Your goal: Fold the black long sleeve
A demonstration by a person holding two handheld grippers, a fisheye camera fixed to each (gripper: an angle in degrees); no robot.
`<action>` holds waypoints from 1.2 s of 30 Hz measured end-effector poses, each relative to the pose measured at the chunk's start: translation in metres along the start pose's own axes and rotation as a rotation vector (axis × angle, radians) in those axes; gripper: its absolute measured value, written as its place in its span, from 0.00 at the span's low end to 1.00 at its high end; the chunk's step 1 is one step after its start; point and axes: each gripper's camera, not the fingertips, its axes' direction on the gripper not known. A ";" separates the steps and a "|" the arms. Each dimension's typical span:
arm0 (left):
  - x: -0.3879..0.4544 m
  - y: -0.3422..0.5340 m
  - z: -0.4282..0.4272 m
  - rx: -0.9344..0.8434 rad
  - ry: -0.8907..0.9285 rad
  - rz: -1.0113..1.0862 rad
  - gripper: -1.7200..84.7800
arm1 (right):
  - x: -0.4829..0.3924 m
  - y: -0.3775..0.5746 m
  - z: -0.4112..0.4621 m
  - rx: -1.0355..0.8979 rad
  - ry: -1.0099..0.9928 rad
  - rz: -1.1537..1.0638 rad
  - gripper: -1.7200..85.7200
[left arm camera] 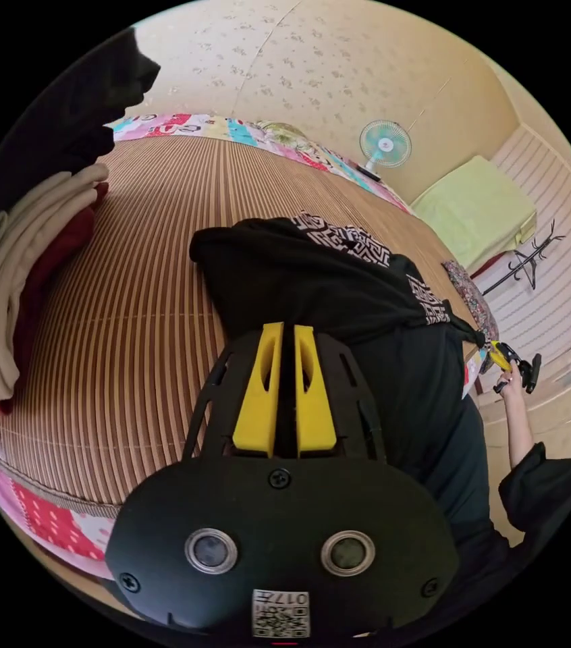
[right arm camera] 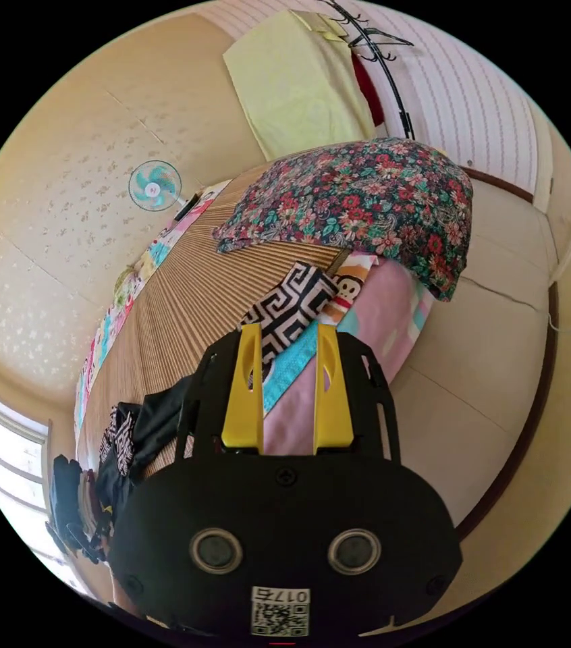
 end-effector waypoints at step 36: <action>-0.139 -0.014 -0.065 0.087 0.425 -0.202 0.01 | 0.023 -0.025 -0.007 0.038 -0.088 -0.044 0.06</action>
